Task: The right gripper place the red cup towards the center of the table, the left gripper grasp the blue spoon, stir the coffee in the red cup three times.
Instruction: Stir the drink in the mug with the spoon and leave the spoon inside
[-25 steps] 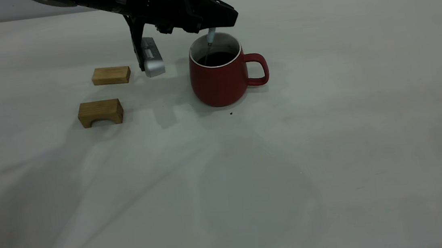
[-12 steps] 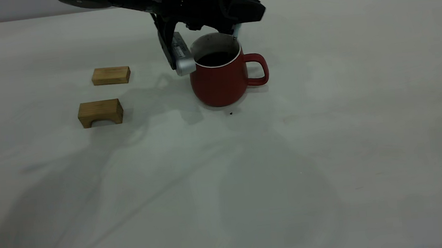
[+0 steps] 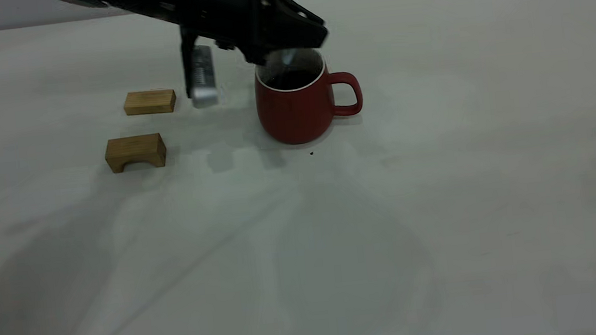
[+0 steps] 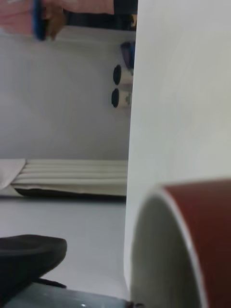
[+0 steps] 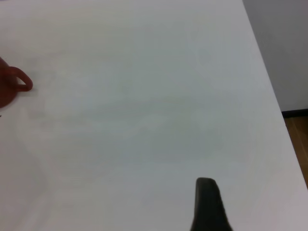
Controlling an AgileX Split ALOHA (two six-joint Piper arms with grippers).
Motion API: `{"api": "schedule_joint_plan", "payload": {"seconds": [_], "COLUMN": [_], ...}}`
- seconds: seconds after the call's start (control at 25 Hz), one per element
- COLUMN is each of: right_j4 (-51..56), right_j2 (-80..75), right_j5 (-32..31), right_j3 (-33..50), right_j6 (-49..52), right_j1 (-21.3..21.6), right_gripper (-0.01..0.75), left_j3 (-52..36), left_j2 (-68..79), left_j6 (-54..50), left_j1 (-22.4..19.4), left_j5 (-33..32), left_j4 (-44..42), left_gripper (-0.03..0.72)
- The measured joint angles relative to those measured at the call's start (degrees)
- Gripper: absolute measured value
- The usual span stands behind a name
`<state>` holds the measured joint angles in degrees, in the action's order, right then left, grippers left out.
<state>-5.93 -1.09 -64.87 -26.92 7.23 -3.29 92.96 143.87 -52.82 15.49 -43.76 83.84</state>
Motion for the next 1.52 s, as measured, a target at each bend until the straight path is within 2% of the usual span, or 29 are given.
{"api": "schedule_joint_plan", "payload": {"seconds": [0.52, 0.68, 0.76, 0.96, 1.08, 1.24, 1.52], "right_j4": [0.0, 0.0, 0.0, 0.0, 0.0, 0.0, 0.0], "right_j2": [0.0, 0.0, 0.0, 0.0, 0.0, 0.0, 0.0], "right_j5": [0.0, 0.0, 0.0, 0.0, 0.0, 0.0, 0.0], "right_j3": [0.0, 0.0, 0.0, 0.0, 0.0, 0.0, 0.0], "right_j6": [0.0, 0.0, 0.0, 0.0, 0.0, 0.0, 0.0], "right_j1": [0.0, 0.0, 0.0, 0.0, 0.0, 0.0, 0.0], "right_gripper": [0.547, 0.547, 0.547, 0.547, 0.547, 0.547, 0.547], "left_j3": [0.0, 0.0, 0.0, 0.0, 0.0, 0.0, 0.0], "left_j2": [0.0, 0.0, 0.0, 0.0, -0.4, -3.5, -11.6], "left_j6": [0.0, -0.5, -1.2, -1.1, 2.2, 12.4, 26.0], "left_j1": [-0.2, -0.4, -0.6, -0.6, -0.6, -0.6, -0.6], "left_j5": [-0.3, -2.1, -3.2, -3.5, -4.0, -4.9, -5.7], "left_j4": [0.0, -0.6, -1.3, -4.6, -8.3, -13.2, -19.2], "left_gripper": [0.140, 0.148, 0.196, 0.439, 0.536, 0.573, 0.574]}}
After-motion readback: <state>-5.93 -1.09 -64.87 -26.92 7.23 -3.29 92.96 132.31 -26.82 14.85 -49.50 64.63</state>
